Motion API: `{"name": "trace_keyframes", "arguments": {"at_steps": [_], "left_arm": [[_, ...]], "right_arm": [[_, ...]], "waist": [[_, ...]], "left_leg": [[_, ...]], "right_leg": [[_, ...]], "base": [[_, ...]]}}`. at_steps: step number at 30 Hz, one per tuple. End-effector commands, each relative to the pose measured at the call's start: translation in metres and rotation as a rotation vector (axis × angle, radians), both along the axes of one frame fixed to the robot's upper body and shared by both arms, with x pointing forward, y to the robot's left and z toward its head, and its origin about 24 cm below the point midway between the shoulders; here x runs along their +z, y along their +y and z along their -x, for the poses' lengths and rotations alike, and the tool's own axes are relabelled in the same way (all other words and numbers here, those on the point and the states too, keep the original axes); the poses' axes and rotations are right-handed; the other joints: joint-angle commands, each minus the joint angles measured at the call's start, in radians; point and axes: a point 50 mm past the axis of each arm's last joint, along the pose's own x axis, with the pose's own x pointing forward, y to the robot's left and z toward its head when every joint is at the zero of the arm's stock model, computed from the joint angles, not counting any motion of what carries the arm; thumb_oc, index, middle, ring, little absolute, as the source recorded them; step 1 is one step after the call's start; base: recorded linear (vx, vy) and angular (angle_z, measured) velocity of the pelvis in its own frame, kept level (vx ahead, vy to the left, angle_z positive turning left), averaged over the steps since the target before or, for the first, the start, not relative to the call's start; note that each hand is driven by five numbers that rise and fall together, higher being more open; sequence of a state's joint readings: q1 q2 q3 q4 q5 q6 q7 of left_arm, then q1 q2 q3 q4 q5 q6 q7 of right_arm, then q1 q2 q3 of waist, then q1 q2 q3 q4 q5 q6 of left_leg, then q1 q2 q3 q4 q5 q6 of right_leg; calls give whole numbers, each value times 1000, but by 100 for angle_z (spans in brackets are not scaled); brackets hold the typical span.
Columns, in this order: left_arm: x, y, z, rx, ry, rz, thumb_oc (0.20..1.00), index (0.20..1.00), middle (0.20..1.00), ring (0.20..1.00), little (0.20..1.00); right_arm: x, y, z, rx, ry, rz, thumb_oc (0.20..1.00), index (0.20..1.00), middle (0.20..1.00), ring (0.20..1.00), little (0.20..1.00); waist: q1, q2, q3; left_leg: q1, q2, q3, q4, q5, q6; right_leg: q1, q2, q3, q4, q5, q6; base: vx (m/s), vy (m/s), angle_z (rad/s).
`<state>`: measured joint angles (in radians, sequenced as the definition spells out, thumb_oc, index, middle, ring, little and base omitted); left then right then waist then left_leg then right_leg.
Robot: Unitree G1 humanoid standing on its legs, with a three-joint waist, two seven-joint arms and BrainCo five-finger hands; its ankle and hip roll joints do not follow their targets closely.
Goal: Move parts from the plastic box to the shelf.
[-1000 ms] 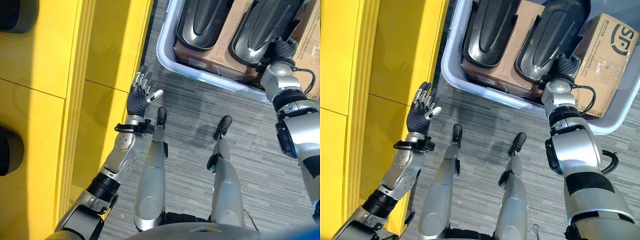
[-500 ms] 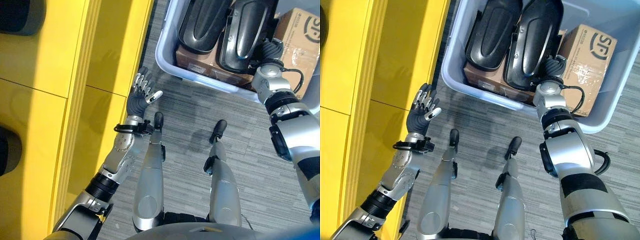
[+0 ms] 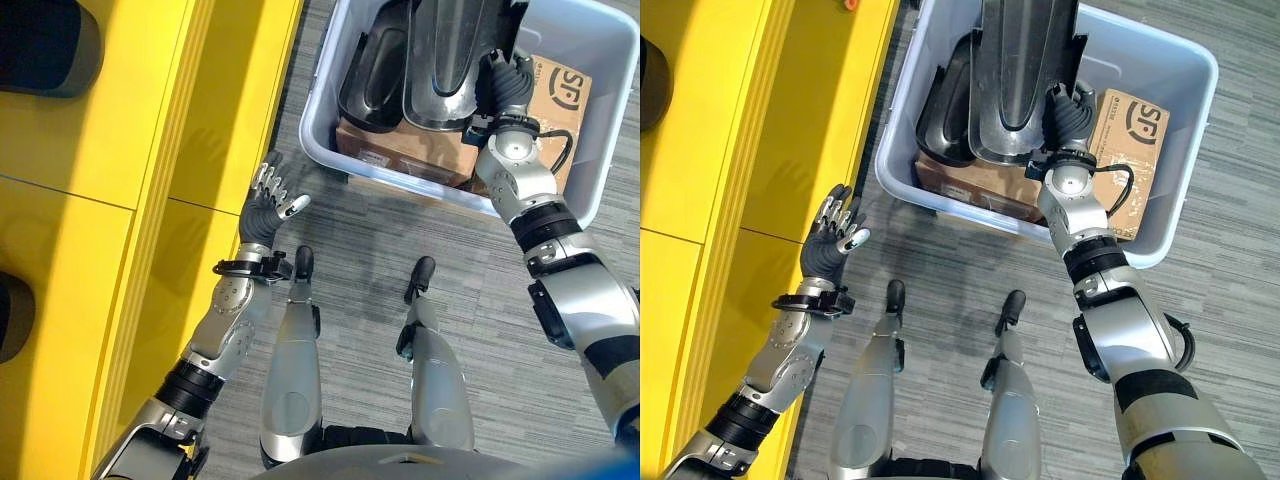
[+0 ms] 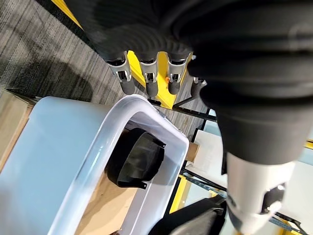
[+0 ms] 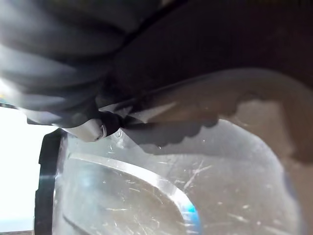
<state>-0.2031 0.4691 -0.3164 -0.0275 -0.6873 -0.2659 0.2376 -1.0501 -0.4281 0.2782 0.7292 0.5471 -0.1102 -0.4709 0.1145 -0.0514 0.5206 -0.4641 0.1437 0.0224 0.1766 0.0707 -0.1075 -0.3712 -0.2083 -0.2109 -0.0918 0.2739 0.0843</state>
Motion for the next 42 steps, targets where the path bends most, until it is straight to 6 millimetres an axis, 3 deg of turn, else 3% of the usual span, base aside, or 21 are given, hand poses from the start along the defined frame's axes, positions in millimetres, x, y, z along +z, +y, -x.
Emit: {"name": "trace_keyframes", "arguments": {"at_steps": [1,3,8,9,10,13,14,17,18,22,23,25,29,31,32,33,34,38,39,40,42], "left_arm": [[3,7,13,-13,-35,3,1000,1000,1000,1000,1000],[1,9,14,-8,-27,-1,1000,1000,1000,1000,1000],[-10,23,22,30,22,-36,1000,1000,1000,1000,1000],[-10,23,22,30,22,-36,1000,1000,1000,1000,1000],[-17,30,26,57,50,-51,1000,1000,1000,1000,1000],[-24,37,32,92,85,-41,1000,1000,1000,1000,1000],[-34,46,39,129,134,-41,1000,1000,1000,1000,1000],[-41,51,45,146,167,-48,1000,1000,1000,1000,1000],[-47,55,51,156,195,-56,1000,1000,1000,1000,1000],[-52,58,56,166,221,-63,1000,1000,1000,1000,1000],[-56,58,59,172,234,-57,1000,1000,1000,1000,1000],[-58,56,59,169,240,-44,1000,1000,1000,1000,1000],[-61,50,57,145,248,-34,1000,1000,1000,1000,1000],[-61,48,57,139,239,-23,1000,1000,1000,1000,1000],[-61,48,58,139,239,-23,1000,1000,1000,1000,1000],[-60,48,60,145,232,-8,1000,1000,1000,1000,1000],[-60,49,60,149,235,1,1000,1000,1000,1000,1000],[-61,46,61,139,237,14,1000,1000,1000,1000,1000],[-61,46,61,138,237,15,1000,1000,1000,1000,1000],[-63,43,62,125,245,16,1000,1000,1000,1000,1000],[-63,43,63,116,250,8,1000,1000,1000,1000,1000]], "right_arm": [[9,3,17,60,-154,-18,200,200,200,200,200],[0,4,21,82,-150,-40,200,200,200,200,200],[-55,12,56,192,-114,-61,200,200,200,200,200],[-55,12,56,191,-113,-61,200,200,200,200,200],[-76,14,69,234,-77,-95,200,200,200,200,200],[-92,20,82,295,-52,-152,200,200,200,200,200],[-101,20,93,329,-33,-149,200,200,200,200,200],[-105,23,98,372,-24,-170,200,200,200,200,200],[-108,29,101,433,-18,-222,200,200,200,200,200],[-100,37,104,510,-38,-204,200,200,200,200,200],[-102,38,103,529,-30,-224,200,200,200,200,200],[-98,36,103,534,-41,-190,200,200,200,200,200],[-102,30,105,520,-26,-183,200,200,200,200,200],[-105,29,108,532,-11,-168,200,200,200,200,200],[-105,29,108,532,-10,-168,200,200,200,200,200],[-107,30,111,542,-6,-173,200,200,200,200,200],[-110,30,111,540,2,-194,200,200,200,200,200],[-113,29,115,534,9,-237,200,200,200,200,200],[-114,29,115,534,10,-237,200,200,200,200,200],[-114,21,120,512,2,-234,200,200,200,200,200],[-120,18,123,495,21,-251,200,200,200,200,200]], "waist": [[7,15,-92],[4,16,-95],[-16,27,-110],[-16,27,-112],[-23,28,-118],[-27,32,-130],[-28,30,-145],[-29,29,-159],[-24,28,-171],[-13,30,-195],[-4,31,-212],[3,31,-228],[0,21,-245],[1,8,-261],[0,8,-261],[4,1,-284],[-1,3,-297],[-28,22,-340],[-29,22,-341],[-40,30,-356],[-36,33,-361]], "left_leg": [[65,26,-28,-54,-27,21],[77,29,-29,-52,-29,21],[146,59,-40,-37,-38,13],[143,59,-41,-39,-35,14],[176,75,-46,-44,-32,8],[199,94,-50,-54,-17,0],[236,121,-52,-74,0,-7],[262,149,-56,-100,28,-12],[295,181,-57,-133,67,-19],[328,218,-55,-201,134,-36],[329,234,-47,-227,187,-46],[316,236,-2,-233,239,-48],[315,220,66,-223,255,-59],[326,177,31,-84,151,-38],[325,177,30,-83,150,-38],[364,142,15,-10,63,-24],[394,145,26,-4,45,-20],[500,137,43,-64,-46,-15],[501,136,43,-67,-45,-14],[487,116,67,-112,-90,0],[493,90,70,-145,-109,4]], "right_leg": [[105,-34,-19,181,-271,56],[111,-34,-20,196,-281,54],[140,-23,-24,319,-369,40],[138,-23,-25,317,-366,40],[154,-13,-32,357,-400,31],[163,0,-44,391,-425,21],[174,24,-52,433,-464,4],[179,51,-60,466,-492,-15],[186,81,-70,500,-526,-32],[196,118,-96,521,-559,-55],[206,136,-110,507,-564,-66],[242,134,-148,443,-553,-72],[307,113,-197,351,-539,-70],[338,102,-214,259,-480,-69],[338,103,-215,258,-479,-69],[354,92,-241,212,-453,-69],[357,89,-266,200,-443,-71],[353,57,-320,218,-423,-49],[354,55,-322,219,-423,-48],[357,19,-339,240,-410,-27],[379,-19,-366,246,-385,-8]], "base": [[18,-55,-3],[11,-48,-2],[10,-81,-2],[10,-119,-2],[1,-140,-7],[-9,-148,6],[0,-254,1],[-16,-196,-5],[-46,-320,0],[-37,-216,5],[-60,-280,1],[-9,-205,9],[7,-82,55],[-95,-48,62],[-52,-20,63],[-47,17,62],[-44,16,73],[-4,171,73],[55,268,54],[53,294,42],[47,310,83]]}}
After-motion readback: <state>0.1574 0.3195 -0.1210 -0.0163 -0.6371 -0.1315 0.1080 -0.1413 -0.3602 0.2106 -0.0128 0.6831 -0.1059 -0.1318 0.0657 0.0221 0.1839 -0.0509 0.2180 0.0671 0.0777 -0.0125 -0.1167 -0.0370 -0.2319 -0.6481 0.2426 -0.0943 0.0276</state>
